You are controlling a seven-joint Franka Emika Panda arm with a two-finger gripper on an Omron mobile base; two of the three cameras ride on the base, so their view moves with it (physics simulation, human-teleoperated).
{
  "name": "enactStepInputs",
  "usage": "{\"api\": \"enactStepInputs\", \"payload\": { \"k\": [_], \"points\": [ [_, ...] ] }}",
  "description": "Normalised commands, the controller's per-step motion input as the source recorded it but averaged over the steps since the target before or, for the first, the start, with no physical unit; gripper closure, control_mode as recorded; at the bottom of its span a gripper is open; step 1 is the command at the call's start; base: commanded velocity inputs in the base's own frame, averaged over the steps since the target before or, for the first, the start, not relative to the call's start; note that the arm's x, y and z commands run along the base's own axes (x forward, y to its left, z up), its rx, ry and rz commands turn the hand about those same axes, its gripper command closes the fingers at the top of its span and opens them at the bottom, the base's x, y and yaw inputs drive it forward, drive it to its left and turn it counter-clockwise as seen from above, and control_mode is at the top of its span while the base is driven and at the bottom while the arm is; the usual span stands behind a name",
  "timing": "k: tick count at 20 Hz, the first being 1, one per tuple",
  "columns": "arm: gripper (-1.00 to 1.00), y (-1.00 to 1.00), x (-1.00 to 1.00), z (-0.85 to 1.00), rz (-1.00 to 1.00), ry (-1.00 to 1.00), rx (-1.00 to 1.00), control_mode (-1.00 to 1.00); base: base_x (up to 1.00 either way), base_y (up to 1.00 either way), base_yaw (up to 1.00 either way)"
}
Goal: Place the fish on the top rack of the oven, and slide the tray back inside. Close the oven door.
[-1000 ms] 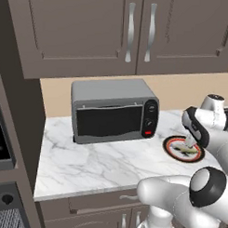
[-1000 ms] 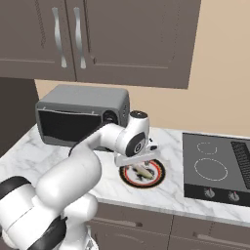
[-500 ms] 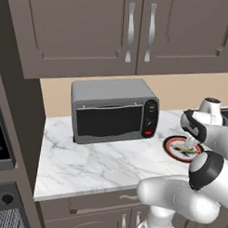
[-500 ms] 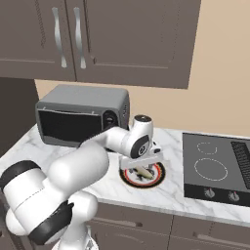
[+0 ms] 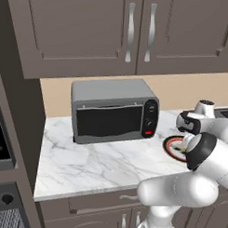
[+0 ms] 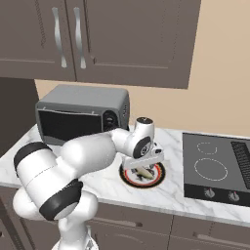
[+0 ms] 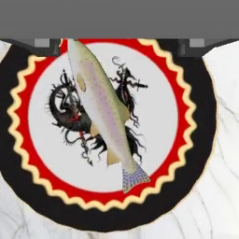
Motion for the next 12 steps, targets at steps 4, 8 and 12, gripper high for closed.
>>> {"api": "enactStepInputs", "payload": {
  "k": [4,8,12],
  "points": [
    [-1.00,0.00,0.35,-0.27,0.04,0.00,0.00,-1.00,0.00,0.00,0.00],
    [-1.00,0.00,0.31,-0.28,0.04,0.00,0.00,-1.00,0.00,0.00,0.00],
    [-1.00,0.00,0.32,-0.32,0.04,0.00,0.00,-1.00,0.00,0.00,0.00]
  ]
}}
